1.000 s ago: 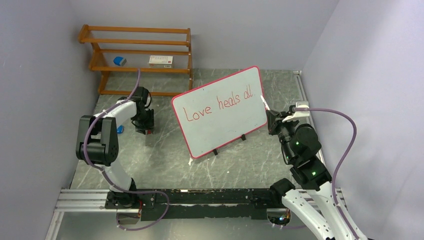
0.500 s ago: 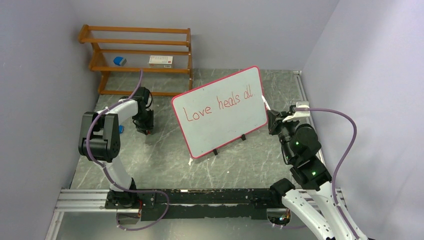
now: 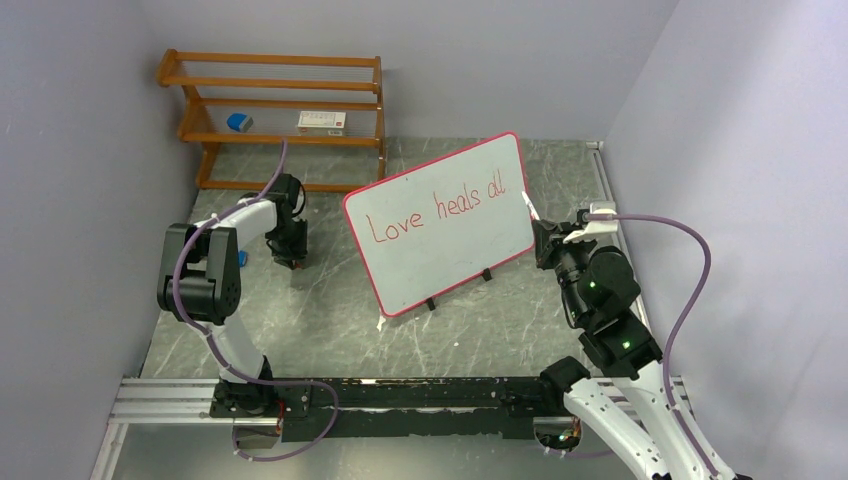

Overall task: Write a sentence on the whiteboard
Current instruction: Close the whiteboard marker at the center of the board.

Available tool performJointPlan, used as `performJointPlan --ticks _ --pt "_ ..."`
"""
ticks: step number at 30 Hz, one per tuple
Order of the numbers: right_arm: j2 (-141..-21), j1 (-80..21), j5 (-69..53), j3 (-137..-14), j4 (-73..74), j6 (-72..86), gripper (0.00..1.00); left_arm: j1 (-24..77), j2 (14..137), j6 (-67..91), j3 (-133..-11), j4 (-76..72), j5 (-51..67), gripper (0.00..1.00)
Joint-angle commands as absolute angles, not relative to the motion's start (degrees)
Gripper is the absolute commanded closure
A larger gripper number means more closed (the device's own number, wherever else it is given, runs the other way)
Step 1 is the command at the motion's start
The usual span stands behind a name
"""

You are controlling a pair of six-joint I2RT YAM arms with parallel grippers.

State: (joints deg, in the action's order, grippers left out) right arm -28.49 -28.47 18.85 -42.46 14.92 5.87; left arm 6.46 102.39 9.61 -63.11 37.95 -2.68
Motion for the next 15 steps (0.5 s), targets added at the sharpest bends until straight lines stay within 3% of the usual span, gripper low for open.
performJointPlan --ticks 1,13,15 --pt "-28.54 -28.89 19.0 -42.01 14.56 5.49 1.0 7.48 104.3 8.29 -63.42 34.69 -3.03 0.68" --pt "-29.28 -28.91 17.87 -42.12 14.65 5.36 1.0 7.91 102.85 8.11 -63.22 34.98 -4.71 0.94" --pt "-29.03 -28.84 17.41 -41.95 14.24 5.29 1.0 7.91 100.78 8.17 -62.82 34.98 -5.31 0.95"
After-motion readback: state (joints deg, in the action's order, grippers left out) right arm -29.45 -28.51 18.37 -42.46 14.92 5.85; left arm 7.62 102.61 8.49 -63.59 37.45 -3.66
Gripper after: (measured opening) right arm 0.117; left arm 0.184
